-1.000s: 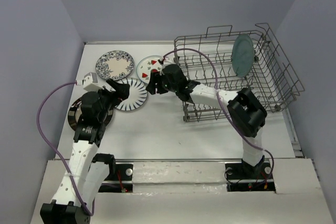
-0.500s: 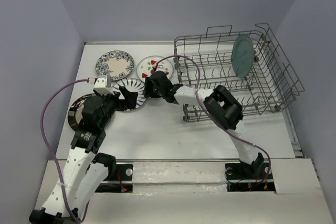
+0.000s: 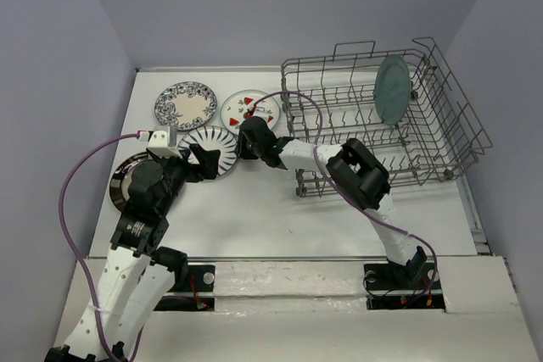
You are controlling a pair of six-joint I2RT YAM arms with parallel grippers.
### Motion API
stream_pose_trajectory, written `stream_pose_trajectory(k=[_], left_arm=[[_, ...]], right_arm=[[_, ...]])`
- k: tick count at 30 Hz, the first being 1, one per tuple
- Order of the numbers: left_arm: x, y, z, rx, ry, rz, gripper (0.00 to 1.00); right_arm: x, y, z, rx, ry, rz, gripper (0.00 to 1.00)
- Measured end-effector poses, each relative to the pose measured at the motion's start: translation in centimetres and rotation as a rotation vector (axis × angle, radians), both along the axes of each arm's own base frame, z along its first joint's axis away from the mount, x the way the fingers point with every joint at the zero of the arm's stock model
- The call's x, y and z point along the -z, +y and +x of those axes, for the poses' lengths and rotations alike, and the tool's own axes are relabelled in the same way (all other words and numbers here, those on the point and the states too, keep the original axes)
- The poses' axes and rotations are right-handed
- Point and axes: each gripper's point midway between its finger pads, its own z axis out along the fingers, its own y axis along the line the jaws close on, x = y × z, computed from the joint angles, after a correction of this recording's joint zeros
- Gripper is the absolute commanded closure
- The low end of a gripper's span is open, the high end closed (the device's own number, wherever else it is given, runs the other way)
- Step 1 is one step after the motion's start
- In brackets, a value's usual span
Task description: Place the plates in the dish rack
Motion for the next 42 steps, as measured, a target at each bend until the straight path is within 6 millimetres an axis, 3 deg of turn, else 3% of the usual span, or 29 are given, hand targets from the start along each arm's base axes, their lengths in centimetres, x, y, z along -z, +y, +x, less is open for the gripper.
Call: stream_pose_trajectory(k=[1, 2, 7, 15, 21, 26, 34, 42], left_arm=[[0.1, 0.0, 0.0, 0.000, 0.004, 0.001, 0.01], [0.2, 0.0, 0.0, 0.000, 0.008, 0.003, 0.01], [1.0, -0.1, 0.2, -0.001, 0.040, 0.013, 0.01], [3.0, -0.2, 1.0, -0.008, 0.119, 0.026, 0.01], [4.7, 0.3, 1.8, -0.043, 0.184, 0.026, 0.01], [6.4, 0.6, 2.2, -0.052, 0.257, 0.019, 0.01], [8.4, 0.8, 2.8, -0.059, 0.340, 0.006, 0.01], [10.0, 0.6, 2.7, -0.062, 0.405, -0.093, 0.01]], right_arm=[[0.0, 0.0, 0.0, 0.000, 0.001, 0.001, 0.91], [0.0, 0.1, -0.1, -0.002, 0.004, 0.005, 0.93], [0.0, -0.1, 0.1, 0.019, -0.001, 0.009, 0.93], [-0.2, -3.9, -3.1, 0.030, 0.023, -0.058, 0.93], [-3.8, -5.4, -4.2, 0.008, -0.019, -0.078, 0.93], [-7.3, -6.2, -4.5, -0.037, -0.030, 0.002, 0.93], [-8.6, -7.8, -3.0, -0.075, 0.011, 0.107, 0.93], [-9.4, -7.3, -3.0, -0.110, 0.034, 0.185, 0.93]])
